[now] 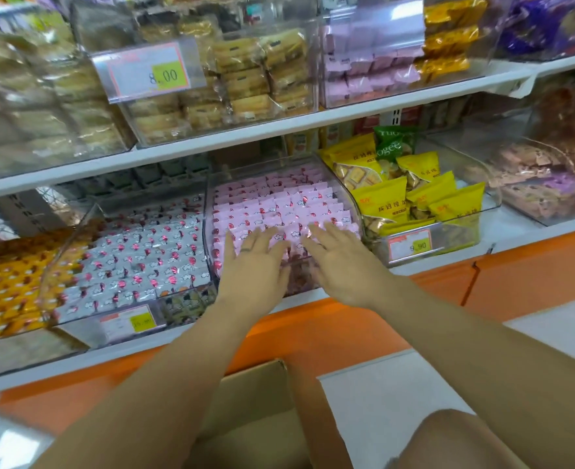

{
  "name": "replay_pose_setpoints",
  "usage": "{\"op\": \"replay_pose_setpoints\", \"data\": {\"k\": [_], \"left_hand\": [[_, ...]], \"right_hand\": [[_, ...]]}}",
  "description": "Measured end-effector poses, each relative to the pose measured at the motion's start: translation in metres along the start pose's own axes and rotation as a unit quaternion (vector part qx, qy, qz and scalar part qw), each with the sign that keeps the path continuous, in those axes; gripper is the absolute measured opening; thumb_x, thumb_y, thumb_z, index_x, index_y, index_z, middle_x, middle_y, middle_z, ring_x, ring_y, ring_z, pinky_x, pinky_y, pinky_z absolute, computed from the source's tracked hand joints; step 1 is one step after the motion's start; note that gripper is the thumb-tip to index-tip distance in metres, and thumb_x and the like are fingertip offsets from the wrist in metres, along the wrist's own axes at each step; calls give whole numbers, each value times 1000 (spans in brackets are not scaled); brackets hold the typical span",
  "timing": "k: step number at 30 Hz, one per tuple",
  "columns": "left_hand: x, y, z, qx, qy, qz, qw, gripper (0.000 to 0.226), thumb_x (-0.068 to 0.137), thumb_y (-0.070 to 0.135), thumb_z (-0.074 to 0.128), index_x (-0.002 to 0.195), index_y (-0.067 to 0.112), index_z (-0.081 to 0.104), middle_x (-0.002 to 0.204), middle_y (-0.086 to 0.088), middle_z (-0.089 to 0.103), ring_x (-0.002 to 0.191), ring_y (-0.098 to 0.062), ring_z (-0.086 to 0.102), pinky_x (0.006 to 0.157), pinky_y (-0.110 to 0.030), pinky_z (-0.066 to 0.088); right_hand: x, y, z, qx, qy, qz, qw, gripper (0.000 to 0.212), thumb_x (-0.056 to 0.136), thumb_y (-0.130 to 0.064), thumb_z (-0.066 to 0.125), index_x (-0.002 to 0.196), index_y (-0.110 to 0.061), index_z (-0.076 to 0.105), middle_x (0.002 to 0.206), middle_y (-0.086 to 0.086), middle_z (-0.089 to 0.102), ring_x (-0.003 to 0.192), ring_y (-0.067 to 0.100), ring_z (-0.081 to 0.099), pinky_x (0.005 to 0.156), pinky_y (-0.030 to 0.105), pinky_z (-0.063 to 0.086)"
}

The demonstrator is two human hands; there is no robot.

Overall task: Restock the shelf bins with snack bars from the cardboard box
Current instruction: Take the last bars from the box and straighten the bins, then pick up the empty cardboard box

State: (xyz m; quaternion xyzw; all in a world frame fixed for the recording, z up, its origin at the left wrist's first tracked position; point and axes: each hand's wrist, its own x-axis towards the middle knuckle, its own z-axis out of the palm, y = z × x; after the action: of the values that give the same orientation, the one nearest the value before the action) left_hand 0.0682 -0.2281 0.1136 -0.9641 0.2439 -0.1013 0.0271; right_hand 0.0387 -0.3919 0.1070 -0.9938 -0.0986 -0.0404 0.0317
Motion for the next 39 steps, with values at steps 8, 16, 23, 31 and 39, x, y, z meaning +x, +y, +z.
{"op": "replay_pose_setpoints", "data": {"k": [8,16,23,31,39], "left_hand": [[-6,-54,8,84,-116,-46,989,53,100,49,3,150,35,-10,161,-1,-10,146,-25,-17,108,-65,-12],[19,-56,-11,130,-154,-29,979,52,100,51,16,147,32,27,150,-3,38,142,-29,25,107,-68,-9],[-31,-63,-6,-94,88,-32,991,37,96,29,47,132,25,52,139,1,50,133,-22,39,115,-53,11],[-216,-97,66,-208,149,-162,953,20,86,15,56,101,21,69,99,0,69,84,-26,65,80,-39,48],[-380,-117,123,-273,51,-374,885,27,93,15,49,115,21,64,120,6,59,97,-20,60,82,-39,50]], "right_hand": [[54,-3,8,17,-52,109,993,58,99,-55,13,152,-35,0,160,-1,-12,146,32,-13,114,55,-7],[50,-22,-8,46,-58,154,985,53,99,-43,36,148,-26,26,160,2,7,145,34,6,113,55,11],[-8,-83,8,124,147,91,977,41,91,-21,53,131,-21,54,139,6,49,129,28,41,104,43,30],[-94,-165,99,235,34,101,966,22,93,-24,53,111,-26,66,109,-8,67,97,14,62,86,37,50],[-174,-206,171,190,-14,257,948,50,89,-36,59,136,-24,45,149,4,32,137,29,27,107,47,34]]}}
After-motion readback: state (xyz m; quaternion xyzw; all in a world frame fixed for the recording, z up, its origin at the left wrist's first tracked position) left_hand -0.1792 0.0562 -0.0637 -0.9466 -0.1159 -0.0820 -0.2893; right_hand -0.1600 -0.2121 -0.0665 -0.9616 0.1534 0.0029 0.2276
